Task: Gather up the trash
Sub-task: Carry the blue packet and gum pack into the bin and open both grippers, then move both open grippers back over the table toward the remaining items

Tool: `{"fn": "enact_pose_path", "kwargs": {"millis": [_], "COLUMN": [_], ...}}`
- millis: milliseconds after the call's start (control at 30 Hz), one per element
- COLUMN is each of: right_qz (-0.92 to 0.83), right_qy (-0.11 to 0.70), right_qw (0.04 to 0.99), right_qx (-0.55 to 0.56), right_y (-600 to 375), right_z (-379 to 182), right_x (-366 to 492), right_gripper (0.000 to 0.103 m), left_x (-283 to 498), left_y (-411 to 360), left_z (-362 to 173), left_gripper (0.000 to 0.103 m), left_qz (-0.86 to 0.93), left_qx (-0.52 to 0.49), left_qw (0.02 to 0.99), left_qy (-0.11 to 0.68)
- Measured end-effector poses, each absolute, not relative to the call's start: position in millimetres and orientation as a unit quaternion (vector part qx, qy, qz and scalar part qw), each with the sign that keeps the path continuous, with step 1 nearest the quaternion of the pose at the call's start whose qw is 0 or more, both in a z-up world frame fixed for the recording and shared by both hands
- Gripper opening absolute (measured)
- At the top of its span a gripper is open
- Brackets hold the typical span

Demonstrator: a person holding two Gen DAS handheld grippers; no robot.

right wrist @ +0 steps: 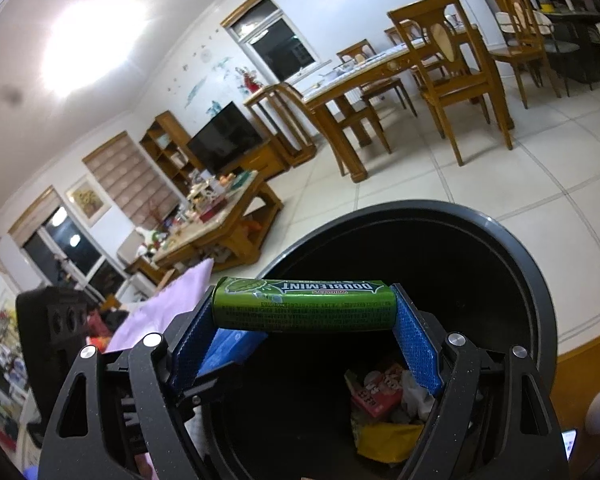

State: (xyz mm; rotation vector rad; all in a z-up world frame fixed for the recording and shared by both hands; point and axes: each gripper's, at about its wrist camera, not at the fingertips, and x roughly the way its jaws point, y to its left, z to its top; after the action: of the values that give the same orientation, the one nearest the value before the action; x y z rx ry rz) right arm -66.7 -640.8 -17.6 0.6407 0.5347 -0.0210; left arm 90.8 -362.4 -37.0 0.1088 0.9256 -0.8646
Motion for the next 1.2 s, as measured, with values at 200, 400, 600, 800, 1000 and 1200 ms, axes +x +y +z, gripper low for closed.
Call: {"fn": "enact_pose_path", "kwargs": {"millis": [200,400,600,800,1000,1200], "right_qz": [-0.020,-0.025,-0.032,-0.037,-0.041,-0.024], "right_qy": [0.272,0.278,0.289,0.294,0.297,0.305], "right_qw": [0.909,0.905,0.901,0.903,0.909,0.920], "right_qx": [0.315,0.319,0.322,0.310,0.288,0.247], "right_y": [-642.5,-642.5,-642.6,-628.5,-610.3,-569.1], "right_z": [-27.9,-30.4,-35.4,-31.2,-20.3,-1.6], "right_x": [-57.1,-55.8,-49.6,-47.5,-44.6,-39.4], "right_gripper": [0.081,0.081,0.081,0.082,0.084,0.084], "left_x": [91.3,91.7,85.4,74.2,56.0,47.7], "left_y": [-367.1,-368.3,-364.7,-341.9,-300.0,-223.9], "left_z": [-42.3,-44.2,-41.6,-28.9,-18.2,-7.3], "left_gripper": [0.053,0.056,0.055,0.064,0.066,0.066], "left_qz": [-0.404,-0.405,-0.401,-0.405,-0.400,-0.359], "left_qx": [0.060,0.059,0.071,0.063,0.046,0.008], "left_qw": [0.801,0.797,0.799,0.803,0.813,0.838], "left_qy": [0.438,0.444,0.443,0.431,0.420,0.411]}}
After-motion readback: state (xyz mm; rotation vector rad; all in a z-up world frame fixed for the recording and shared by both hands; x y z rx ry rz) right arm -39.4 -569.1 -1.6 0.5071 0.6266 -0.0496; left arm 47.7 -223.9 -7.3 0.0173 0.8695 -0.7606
